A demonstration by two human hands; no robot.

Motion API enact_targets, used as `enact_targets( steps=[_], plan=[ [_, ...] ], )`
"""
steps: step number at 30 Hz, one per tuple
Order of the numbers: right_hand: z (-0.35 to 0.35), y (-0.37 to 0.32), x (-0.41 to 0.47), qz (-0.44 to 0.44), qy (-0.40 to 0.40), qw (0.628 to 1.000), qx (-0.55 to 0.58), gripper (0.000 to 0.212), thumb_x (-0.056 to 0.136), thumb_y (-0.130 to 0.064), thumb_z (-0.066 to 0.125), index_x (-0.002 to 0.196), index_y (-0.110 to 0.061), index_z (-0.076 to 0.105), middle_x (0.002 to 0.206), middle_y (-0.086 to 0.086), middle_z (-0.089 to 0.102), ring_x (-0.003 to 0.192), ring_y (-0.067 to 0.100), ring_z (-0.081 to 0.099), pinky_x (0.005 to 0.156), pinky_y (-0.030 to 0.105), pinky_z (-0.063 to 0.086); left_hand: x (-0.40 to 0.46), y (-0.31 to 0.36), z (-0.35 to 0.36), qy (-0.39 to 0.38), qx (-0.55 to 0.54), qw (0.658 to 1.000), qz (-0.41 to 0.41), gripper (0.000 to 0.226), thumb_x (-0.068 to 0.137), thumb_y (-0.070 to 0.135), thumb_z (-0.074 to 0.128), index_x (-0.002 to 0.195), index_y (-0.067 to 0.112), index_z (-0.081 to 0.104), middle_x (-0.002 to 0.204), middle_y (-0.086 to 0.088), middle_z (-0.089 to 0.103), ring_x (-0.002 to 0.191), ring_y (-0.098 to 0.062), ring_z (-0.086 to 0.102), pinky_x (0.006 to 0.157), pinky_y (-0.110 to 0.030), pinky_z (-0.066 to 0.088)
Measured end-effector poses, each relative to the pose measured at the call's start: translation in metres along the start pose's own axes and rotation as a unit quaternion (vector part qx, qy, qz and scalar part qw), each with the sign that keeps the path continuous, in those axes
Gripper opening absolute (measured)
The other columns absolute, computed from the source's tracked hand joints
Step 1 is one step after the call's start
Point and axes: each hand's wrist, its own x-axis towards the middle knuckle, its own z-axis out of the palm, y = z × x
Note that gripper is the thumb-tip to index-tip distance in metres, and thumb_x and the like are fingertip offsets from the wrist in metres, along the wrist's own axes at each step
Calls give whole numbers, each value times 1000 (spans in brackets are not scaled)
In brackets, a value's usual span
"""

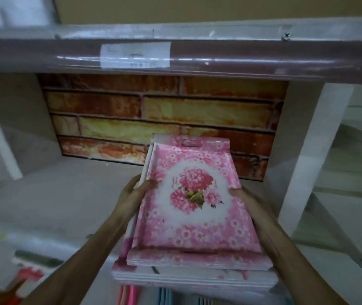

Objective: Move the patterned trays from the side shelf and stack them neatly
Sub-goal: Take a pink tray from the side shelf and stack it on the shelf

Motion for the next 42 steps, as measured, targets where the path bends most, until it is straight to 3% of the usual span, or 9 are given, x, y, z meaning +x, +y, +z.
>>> enact_targets(
  steps=[6,8,11,16,23,27,30,34,42],
  plan=[
    [50,12,-12,-26,-61,998,-8,43,69,-35,78,111,-30,73,106,6,76,99,29,72,94,52,53,-64,5,-54,104,9,994,29,34,82,31,70,115,26,64,96,-7,76,78,-22,74,61,-29,57],
    [72,14,-18,-25,-89,996,-11,40,72,-31,77,111,-29,73,104,7,76,96,30,72,92,52,54,-82,4,-76,144,5,989,32,38,80,34,71,116,27,64,95,-7,76,81,-25,74,67,-33,58],
    [110,17,-26,-24,-133,991,-20,31,78,-22,73,110,-25,74,101,8,77,94,30,73,91,52,55,-110,7,-110,201,0,979,34,41,77,33,73,116,25,64,92,-7,77,80,-24,74,64,-30,57],
    [188,23,-42,-32,-216,975,-36,22,82,-21,71,102,-24,77,97,5,77,93,29,73,89,50,56,-161,13,-179,287,16,957,45,41,72,38,72,111,27,67,95,-9,76,83,-29,73,77,-42,59],
    [321,57,-76,-42,-330,942,-47,32,77,-30,73,109,-28,74,103,-1,76,100,24,71,94,52,54,-245,26,-278,390,15,919,61,39,75,32,72,113,23,66,94,-8,75,77,-25,74,58,-29,57],
    [401,79,-106,-51,-377,924,-46,26,80,-28,72,106,-29,75,103,-2,76,98,22,71,92,46,55,-284,28,-347,427,29,901,73,43,73,34,70,115,23,66,97,-8,75,79,-25,74,61,-31,57],
    [455,93,-125,-59,-407,911,-30,22,85,-26,70,107,-31,72,101,-9,76,93,10,72,78,29,58,-305,31,-395,445,34,891,85,36,76,31,70,111,21,68,96,-9,75,76,-21,73,59,-28,56],
    [527,105,-149,-62,-435,898,-13,37,86,-30,71,122,-32,65,102,-22,72,87,-9,68,63,8,51,-323,39,-461,470,47,876,96,36,73,34,71,107,21,71,95,-6,76,78,-17,73,61,-27,56],
    [645,140,-164,-56,-460,886,-8,40,84,-36,72,123,-36,64,113,-19,69,103,2,64,79,20,50,-336,38,-571,481,59,869,99,36,77,37,69,110,22,70,99,-10,75,87,-29,73,71,-37,58]
  ],
)
